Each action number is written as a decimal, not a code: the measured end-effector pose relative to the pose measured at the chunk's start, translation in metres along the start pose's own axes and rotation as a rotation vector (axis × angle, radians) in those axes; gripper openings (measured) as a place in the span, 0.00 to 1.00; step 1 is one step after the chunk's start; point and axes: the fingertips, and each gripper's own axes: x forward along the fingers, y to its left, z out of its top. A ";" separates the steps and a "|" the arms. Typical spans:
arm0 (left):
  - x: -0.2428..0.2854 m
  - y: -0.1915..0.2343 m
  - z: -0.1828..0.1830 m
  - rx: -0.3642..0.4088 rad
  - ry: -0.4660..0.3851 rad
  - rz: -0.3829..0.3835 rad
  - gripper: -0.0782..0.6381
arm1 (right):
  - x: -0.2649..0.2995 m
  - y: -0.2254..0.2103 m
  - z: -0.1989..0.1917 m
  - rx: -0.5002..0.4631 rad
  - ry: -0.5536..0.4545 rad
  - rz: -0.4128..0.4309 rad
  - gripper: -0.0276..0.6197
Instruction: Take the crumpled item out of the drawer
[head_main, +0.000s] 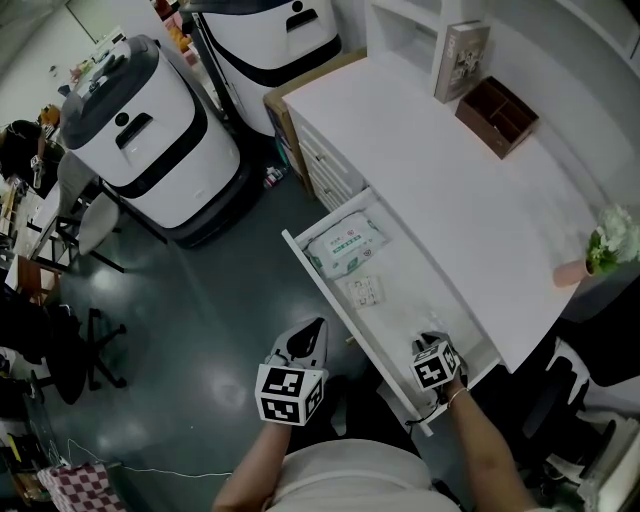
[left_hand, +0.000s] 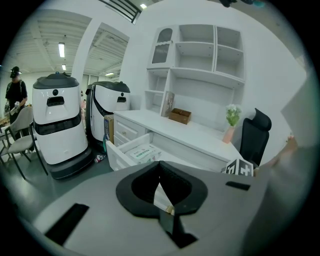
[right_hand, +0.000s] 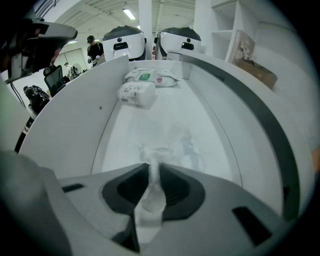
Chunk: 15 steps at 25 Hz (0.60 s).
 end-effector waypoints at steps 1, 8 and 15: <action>0.000 -0.001 0.000 0.002 0.000 -0.005 0.10 | 0.000 0.000 0.000 0.000 -0.002 -0.004 0.16; -0.001 -0.006 0.002 0.014 -0.008 -0.039 0.10 | -0.011 0.003 -0.003 0.043 -0.018 0.003 0.14; 0.002 -0.011 0.003 0.024 -0.008 -0.085 0.10 | -0.038 -0.001 0.006 0.145 -0.128 -0.039 0.14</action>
